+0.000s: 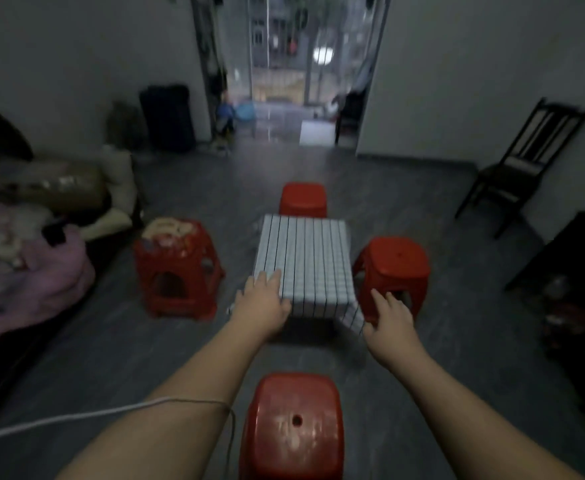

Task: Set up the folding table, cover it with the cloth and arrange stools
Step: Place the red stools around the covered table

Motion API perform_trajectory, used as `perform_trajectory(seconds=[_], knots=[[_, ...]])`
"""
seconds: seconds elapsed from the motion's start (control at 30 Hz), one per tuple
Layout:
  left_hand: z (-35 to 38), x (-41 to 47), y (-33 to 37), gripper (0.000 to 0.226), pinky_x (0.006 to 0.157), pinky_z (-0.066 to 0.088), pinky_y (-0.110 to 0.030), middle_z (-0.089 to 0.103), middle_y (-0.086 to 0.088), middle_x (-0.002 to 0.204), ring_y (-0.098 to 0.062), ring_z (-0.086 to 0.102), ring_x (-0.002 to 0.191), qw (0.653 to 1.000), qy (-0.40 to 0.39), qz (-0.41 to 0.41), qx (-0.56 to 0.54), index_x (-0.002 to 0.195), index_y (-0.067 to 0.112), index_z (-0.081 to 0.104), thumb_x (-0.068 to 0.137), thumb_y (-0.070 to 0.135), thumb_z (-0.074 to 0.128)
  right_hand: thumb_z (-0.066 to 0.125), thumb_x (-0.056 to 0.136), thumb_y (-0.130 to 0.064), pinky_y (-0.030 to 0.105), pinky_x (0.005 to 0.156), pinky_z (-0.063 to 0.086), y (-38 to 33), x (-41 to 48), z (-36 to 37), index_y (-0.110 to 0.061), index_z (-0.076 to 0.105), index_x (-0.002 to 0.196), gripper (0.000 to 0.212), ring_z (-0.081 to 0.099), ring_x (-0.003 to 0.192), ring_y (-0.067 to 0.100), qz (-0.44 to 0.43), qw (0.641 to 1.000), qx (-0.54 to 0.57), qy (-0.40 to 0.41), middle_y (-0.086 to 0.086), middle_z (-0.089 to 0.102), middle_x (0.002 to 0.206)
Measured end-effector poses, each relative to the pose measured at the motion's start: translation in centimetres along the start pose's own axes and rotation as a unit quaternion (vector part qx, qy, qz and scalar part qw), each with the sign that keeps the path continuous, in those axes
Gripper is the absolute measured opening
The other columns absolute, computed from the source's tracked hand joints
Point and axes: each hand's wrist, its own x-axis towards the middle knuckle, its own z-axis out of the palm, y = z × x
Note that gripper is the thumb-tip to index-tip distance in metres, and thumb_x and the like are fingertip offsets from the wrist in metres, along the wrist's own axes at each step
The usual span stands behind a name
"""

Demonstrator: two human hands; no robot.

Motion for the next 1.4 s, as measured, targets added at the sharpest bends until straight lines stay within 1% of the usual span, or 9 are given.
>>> perform_trajectory(seconds=[0.2,0.4,0.53,0.63,0.73,0.87,0.97,1.1,1.4], knots=[[-14.3,0.5,8.4,0.069,0.118,0.025,-0.053,0.023,-0.009,0.162,-0.036,0.019,0.148,0.992,0.087,0.086,0.029,0.157,0.022,0.014,0.098,0.048,0.039,0.045,0.092,-0.041,0.046,0.122,0.021,-6.2,-0.8,-17.0,-0.024,0.022,0.158,0.072,0.018,0.15,0.029,-0.042,0.992,-0.026,0.117,0.004,0.024,0.163],[-22.4,0.7,15.7,0.068,0.116,0.027,-0.055,0.025,-0.009,0.161,-0.036,0.021,0.147,0.979,0.136,0.135,0.069,0.156,0.024,0.018,0.098,0.052,0.039,0.042,0.098,-0.05,0.047,0.12,0.023,-7.2,-1.2,-28.6,-0.027,0.021,0.158,0.068,0.017,0.15,0.029,-0.048,0.976,-0.053,0.205,0.002,0.024,0.164],[-25.3,0.8,20.8,0.068,0.114,0.03,-0.054,0.031,-0.01,0.158,-0.036,0.026,0.145,0.967,0.175,0.166,0.086,0.154,0.024,0.022,0.096,0.055,0.04,0.041,0.098,-0.051,0.046,0.12,0.021,-5.8,-1.1,-34.2,-0.027,0.019,0.158,0.068,0.015,0.151,0.028,-0.053,0.967,-0.054,0.243,0.003,0.023,0.164],[-25.8,0.2,25.1,0.068,0.113,0.032,-0.054,0.032,-0.01,0.157,-0.034,0.028,0.144,0.956,0.2,0.184,0.109,0.154,0.026,0.023,0.096,0.055,0.042,0.04,0.098,-0.051,0.047,0.119,0.023,-3.5,-1.3,-37.2,-0.027,0.018,0.158,0.068,0.016,0.151,0.029,-0.062,0.957,-0.093,0.269,0.004,0.023,0.164],[-25.4,0.0,29.9,0.07,0.116,0.027,-0.056,0.024,-0.009,0.161,-0.034,0.022,0.147,0.953,0.2,0.191,0.126,0.156,0.028,0.016,0.096,0.056,0.041,0.037,0.098,-0.051,0.049,0.121,0.02,-0.3,-1.3,-40.1,-0.028,0.015,0.159,0.068,0.012,0.152,0.028,-0.072,0.949,-0.139,0.272,0.005,0.019,0.165],[-24.2,0.4,37.0,0.072,0.116,0.025,-0.057,0.018,-0.007,0.164,-0.033,0.02,0.148,0.956,0.206,0.187,0.096,0.157,0.03,0.012,0.096,0.056,0.041,0.034,0.1,-0.05,0.053,0.122,0.014,5.0,-0.6,-43.5,-0.029,0.009,0.159,0.068,0.006,0.153,0.028,-0.074,0.951,-0.155,0.258,0.004,0.012,0.167],[-22.9,0.7,43.3,0.072,0.117,0.024,-0.057,0.015,-0.009,0.165,-0.034,0.018,0.149,0.956,0.208,0.181,0.099,0.157,0.03,0.01,0.097,0.057,0.04,0.035,0.1,-0.05,0.053,0.122,0.014,9.6,0.5,-46.0,-0.029,0.009,0.159,0.068,0.006,0.153,0.029,-0.076,0.953,-0.149,0.254,0.005,0.012,0.167],[-20.5,2.0,50.7,0.071,0.117,0.024,-0.058,0.018,-0.01,0.164,-0.035,0.018,0.149,0.952,0.205,0.193,0.118,0.156,0.028,0.014,0.097,0.056,0.042,0.037,0.099,-0.051,0.052,0.122,0.015,15.6,2.7,-48.9,-0.029,0.009,0.159,0.07,0.006,0.153,0.03,-0.071,0.957,-0.148,0.24,0.006,0.013,0.166],[-16.6,7.4,57.9,0.073,0.117,0.024,-0.058,0.02,-0.011,0.162,-0.036,0.022,0.147,0.963,0.19,0.158,0.108,0.157,0.029,0.013,0.096,0.057,0.041,0.036,0.099,-0.053,0.054,0.121,0.015,23.9,8.3,-51.4,-0.028,0.007,0.159,0.071,0.007,0.153,0.03,-0.051,0.972,-0.144,0.177,0.006,0.011,0.167]])
